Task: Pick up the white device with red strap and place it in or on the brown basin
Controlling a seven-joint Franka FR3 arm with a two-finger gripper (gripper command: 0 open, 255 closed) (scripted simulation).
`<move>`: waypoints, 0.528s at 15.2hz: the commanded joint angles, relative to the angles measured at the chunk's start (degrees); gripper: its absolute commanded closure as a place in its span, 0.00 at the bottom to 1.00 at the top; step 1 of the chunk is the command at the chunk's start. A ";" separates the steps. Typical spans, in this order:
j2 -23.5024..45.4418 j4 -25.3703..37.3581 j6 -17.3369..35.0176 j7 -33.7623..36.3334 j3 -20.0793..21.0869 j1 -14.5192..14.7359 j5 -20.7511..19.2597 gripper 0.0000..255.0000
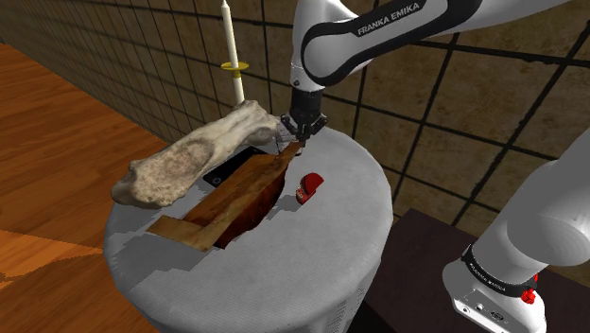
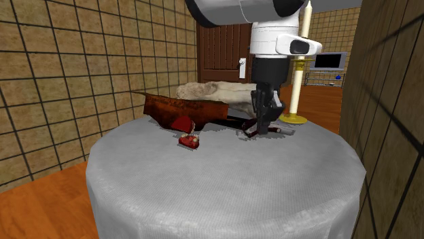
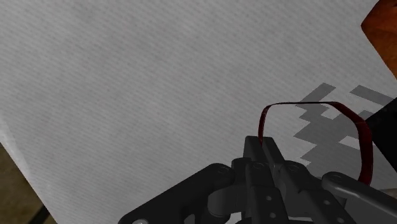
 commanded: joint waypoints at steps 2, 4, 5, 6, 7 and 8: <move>-0.81 1.51 -2.30 -0.08 -0.11 -0.05 0.14 1.00; -1.22 2.64 -3.83 -0.09 -0.17 -0.07 0.20 1.00; -1.41 3.22 -4.59 -0.09 -0.21 -0.08 0.22 1.00; -1.58 3.82 -5.36 -0.08 -0.24 -0.09 0.24 1.00; -1.74 4.42 -6.12 -0.08 -0.27 -0.10 0.26 1.00; -1.89 5.04 -6.89 -0.07 -0.30 -0.12 0.27 1.00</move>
